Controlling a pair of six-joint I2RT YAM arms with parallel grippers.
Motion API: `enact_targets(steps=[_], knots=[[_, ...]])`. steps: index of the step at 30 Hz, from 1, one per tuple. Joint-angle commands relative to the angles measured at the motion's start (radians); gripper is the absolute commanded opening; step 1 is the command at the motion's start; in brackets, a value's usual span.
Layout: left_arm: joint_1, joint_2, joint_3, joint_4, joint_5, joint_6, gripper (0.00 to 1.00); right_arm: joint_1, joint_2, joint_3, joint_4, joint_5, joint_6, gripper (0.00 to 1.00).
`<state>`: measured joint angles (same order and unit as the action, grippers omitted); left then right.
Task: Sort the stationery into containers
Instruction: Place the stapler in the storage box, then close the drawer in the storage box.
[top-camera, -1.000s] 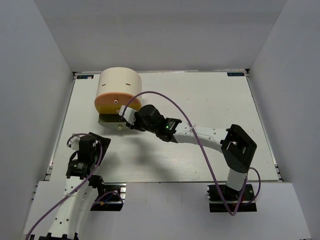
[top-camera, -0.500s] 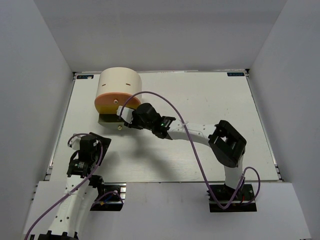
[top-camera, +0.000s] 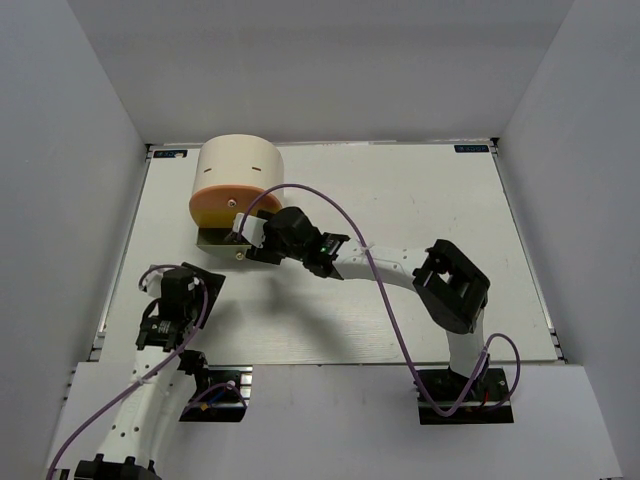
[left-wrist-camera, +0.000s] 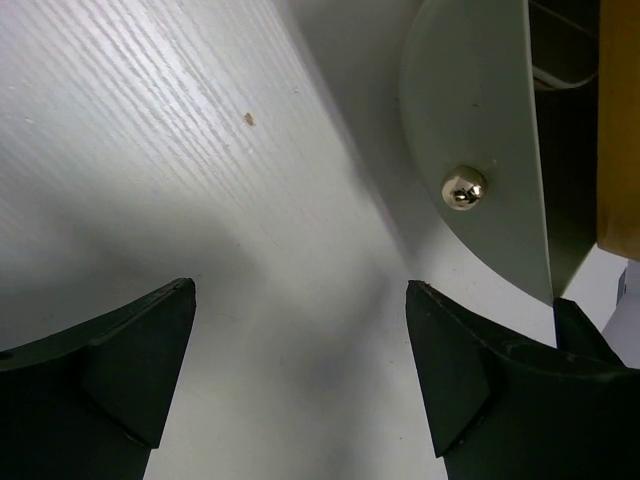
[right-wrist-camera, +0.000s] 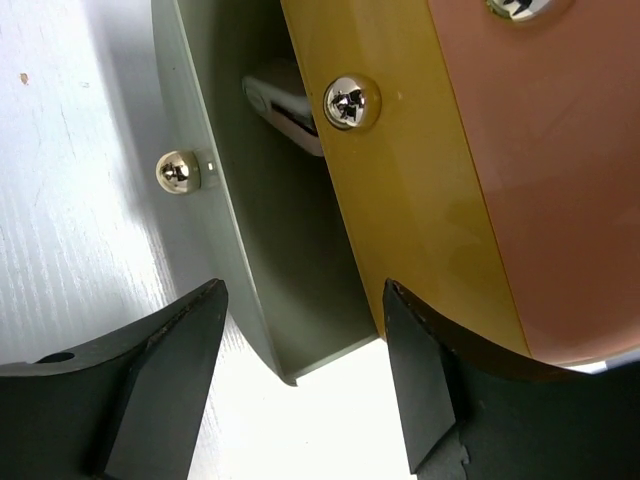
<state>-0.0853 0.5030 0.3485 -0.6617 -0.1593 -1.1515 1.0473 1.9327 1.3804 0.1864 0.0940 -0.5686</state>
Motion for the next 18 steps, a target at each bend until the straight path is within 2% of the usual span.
enact_targets(steps=[1, 5, 6, 7, 8, 12, 14, 17, 18], knots=[[-0.001, 0.016, -0.008, 0.083, 0.055, 0.021, 0.95, -0.001, -0.058, 0.023, 0.041, -0.019, 0.004, 0.68], [-0.001, 0.052, -0.028, 0.16, 0.105, 0.032, 0.89, -0.003, -0.138, 0.022, 0.016, -0.04, 0.027, 0.62], [-0.001, 0.052, -0.028, 0.206, 0.134, 0.032, 0.86, -0.003, -0.149, 0.017, 0.006, -0.046, 0.033, 0.62], [-0.001, 0.064, -0.052, 0.233, 0.15, 0.032, 0.78, -0.006, -0.161, 0.014, 0.002, -0.053, 0.042, 0.62], [-0.001, 0.08, -0.062, 0.264, 0.182, 0.032, 0.75, -0.006, -0.2, 0.005, -0.014, -0.056, 0.042, 0.66], [0.01, 0.156, -0.103, 0.424, 0.239, 0.022, 0.73, -0.024, -0.25, 0.014, -0.106, -0.123, 0.076, 0.73], [0.01, 0.219, -0.103, 0.494, 0.25, 0.035, 0.72, -0.036, -0.256, 0.019, -0.155, -0.119, 0.124, 0.73], [0.01, 0.281, -0.103, 0.583, 0.259, 0.056, 0.69, -0.067, -0.282, -0.013, -0.185, -0.103, 0.176, 0.66], [0.01, 0.302, -0.103, 0.608, 0.259, 0.073, 0.66, -0.075, -0.3, -0.044, -0.182, -0.103, 0.182, 0.57]])
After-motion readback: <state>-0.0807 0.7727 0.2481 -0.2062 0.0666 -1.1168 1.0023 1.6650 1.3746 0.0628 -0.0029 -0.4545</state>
